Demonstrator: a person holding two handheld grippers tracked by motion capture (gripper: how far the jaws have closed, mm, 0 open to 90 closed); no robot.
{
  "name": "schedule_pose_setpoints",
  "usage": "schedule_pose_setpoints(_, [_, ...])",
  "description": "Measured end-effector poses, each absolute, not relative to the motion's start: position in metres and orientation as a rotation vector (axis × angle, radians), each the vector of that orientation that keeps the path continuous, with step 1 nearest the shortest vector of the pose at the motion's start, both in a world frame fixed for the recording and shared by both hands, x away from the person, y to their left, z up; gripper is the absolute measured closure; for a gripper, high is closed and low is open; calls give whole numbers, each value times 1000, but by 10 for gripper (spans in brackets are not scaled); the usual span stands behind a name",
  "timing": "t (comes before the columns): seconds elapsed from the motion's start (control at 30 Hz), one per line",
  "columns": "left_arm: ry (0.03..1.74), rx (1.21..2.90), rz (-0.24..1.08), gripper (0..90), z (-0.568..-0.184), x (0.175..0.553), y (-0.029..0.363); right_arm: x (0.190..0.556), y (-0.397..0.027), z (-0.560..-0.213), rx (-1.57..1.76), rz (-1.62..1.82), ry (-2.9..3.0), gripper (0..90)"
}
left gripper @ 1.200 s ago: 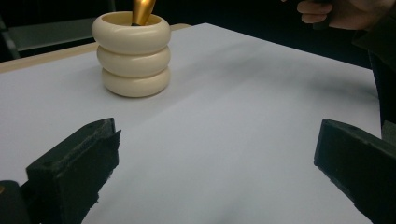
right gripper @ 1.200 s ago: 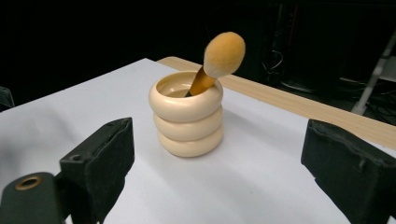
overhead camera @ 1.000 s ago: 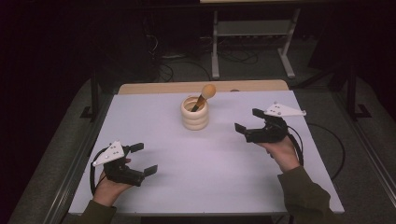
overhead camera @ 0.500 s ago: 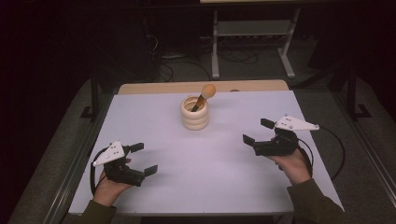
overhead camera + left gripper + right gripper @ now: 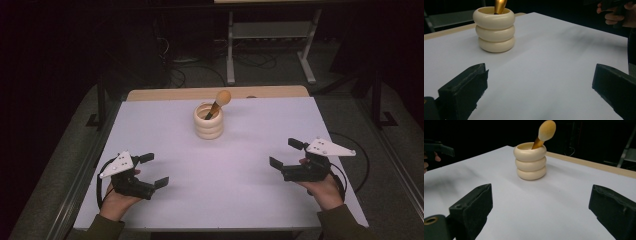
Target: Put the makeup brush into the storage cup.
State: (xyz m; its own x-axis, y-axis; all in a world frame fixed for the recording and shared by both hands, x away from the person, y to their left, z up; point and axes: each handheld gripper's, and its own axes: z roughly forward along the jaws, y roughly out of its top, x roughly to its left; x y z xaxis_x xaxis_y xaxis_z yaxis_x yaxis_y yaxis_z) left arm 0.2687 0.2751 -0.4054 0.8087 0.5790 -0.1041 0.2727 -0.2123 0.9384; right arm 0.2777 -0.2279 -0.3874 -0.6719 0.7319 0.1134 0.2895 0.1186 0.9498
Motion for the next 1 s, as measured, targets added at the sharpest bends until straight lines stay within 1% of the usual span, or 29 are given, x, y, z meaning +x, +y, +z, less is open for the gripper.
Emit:
schedule_pose_setpoints(0.53, [658,1799,322,0,-405,268,277,262,-243,-408,1044,1516,2043,46])
schedule_pose_setpoints(0.67, [658,1801,321,0,-405,268,277,261,-244,-413,1037,1459,2068,46])
schedule_pose_setpoints(1.0, [665,1801,316,0,-406,264,280,262,-245,-416,1046,1469,2070,46])
